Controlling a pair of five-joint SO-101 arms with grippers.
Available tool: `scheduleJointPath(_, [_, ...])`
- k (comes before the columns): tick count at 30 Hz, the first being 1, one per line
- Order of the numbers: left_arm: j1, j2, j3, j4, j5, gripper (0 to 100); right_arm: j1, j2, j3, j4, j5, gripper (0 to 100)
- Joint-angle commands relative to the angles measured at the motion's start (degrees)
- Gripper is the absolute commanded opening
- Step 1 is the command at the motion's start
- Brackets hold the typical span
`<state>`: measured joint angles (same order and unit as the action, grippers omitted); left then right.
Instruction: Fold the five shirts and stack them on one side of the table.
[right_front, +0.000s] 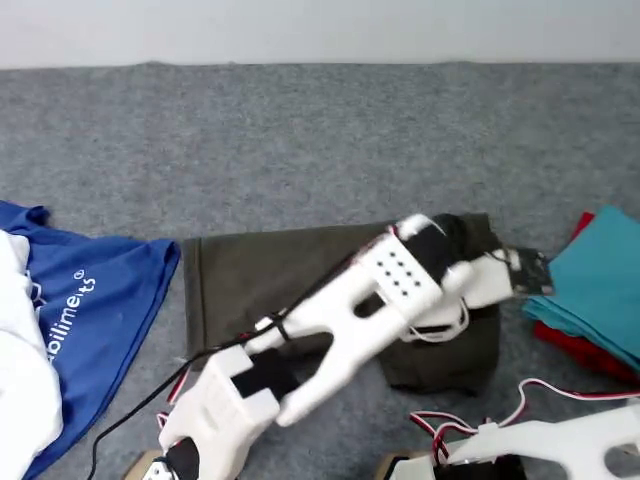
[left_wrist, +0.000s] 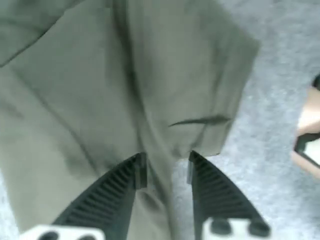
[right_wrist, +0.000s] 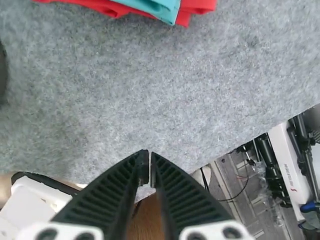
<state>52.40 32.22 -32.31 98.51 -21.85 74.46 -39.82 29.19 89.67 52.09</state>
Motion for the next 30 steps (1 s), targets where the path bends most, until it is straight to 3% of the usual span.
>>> scheduleJointPath(1, [4.13, 0.53, -0.22, 0.7, -0.09, 16, 0.13, -1.27, -0.26, -0.13, -0.88, 0.9])
scheduleJointPath(7, [8.26, 8.79, -1.54, -0.35, 2.99, 18, 0.13, -1.27, -0.35, -0.13, -0.53, 0.9])
scheduleJointPath(19, [8.18, 23.03, -13.49, -0.26, 3.16, 20, 0.22, -1.27, -0.26, 0.04, -0.53, 0.9])
scheduleJointPath(23, [8.0, 24.97, -17.89, 0.53, 6.15, 19, 0.48, -1.27, -0.26, 0.04, -0.53, 0.9])
scheduleJointPath(30, [8.18, 25.05, -24.57, 2.2, 6.33, 2, 0.31, -1.27, -0.26, -0.04, -0.44, 0.9])
